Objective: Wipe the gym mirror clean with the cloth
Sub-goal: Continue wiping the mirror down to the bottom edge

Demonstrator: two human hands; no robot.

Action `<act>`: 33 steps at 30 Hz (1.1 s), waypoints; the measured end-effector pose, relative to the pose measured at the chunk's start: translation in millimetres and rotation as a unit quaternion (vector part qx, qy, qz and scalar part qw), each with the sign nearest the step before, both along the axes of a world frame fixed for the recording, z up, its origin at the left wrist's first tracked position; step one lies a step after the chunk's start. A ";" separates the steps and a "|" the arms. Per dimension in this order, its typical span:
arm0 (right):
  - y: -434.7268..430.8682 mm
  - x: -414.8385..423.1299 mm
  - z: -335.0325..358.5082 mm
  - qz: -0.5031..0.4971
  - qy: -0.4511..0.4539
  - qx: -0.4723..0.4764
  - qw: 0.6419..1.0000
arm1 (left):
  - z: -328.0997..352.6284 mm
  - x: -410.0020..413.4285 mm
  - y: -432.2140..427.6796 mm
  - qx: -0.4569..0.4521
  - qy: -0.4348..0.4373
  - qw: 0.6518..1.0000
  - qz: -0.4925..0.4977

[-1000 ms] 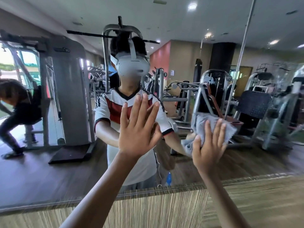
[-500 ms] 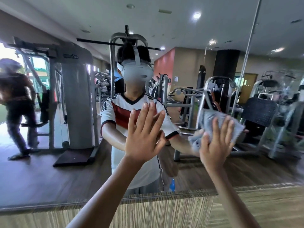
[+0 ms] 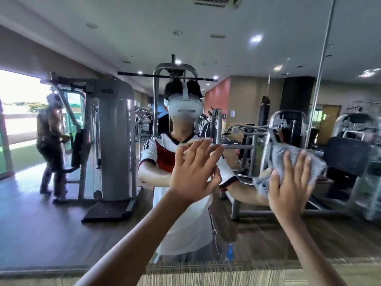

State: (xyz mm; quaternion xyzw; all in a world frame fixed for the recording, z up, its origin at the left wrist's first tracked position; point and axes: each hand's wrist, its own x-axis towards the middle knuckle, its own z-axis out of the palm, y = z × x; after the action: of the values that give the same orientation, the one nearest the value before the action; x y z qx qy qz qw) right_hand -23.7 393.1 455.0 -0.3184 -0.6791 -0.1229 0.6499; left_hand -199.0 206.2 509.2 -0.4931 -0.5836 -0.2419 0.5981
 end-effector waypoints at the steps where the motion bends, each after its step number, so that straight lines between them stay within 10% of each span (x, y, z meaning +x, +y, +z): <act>1: 0.4 -2.4 20.9 -0.002 0.044 -0.038 0.998 | 14.2 1.5 1.9 -0.014 0.007 1.000 0.004; 5: -18.0 -25.7 87.1 0.021 0.119 -0.061 0.991 | 75.9 7.0 15.9 -0.022 0.013 1.000 0.017; 12: -5.2 -7.7 -3.4 0.010 -0.069 0.115 0.991 | 88.0 -0.3 27.7 -0.031 0.055 0.995 0.080; 20: -3.2 -17.8 91.5 0.004 0.140 -0.066 0.988 | 87.3 2.1 31.4 0.000 0.064 0.997 0.048; 27: -6.7 -14.9 21.6 0.015 -0.061 0.138 0.989 | 87.6 -0.4 30.5 0.003 0.060 0.998 0.034; 33: -2.5 -13.0 70.9 -0.009 0.101 -0.018 0.995 | 85.9 1.3 33.7 0.013 0.058 0.998 0.029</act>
State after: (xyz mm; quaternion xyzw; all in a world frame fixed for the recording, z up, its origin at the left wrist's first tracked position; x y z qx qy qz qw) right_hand -36.7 390.6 526.0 -0.3465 -0.6092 -0.0835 0.7084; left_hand -197.7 239.9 595.1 -0.4812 -0.5589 -0.2035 0.6439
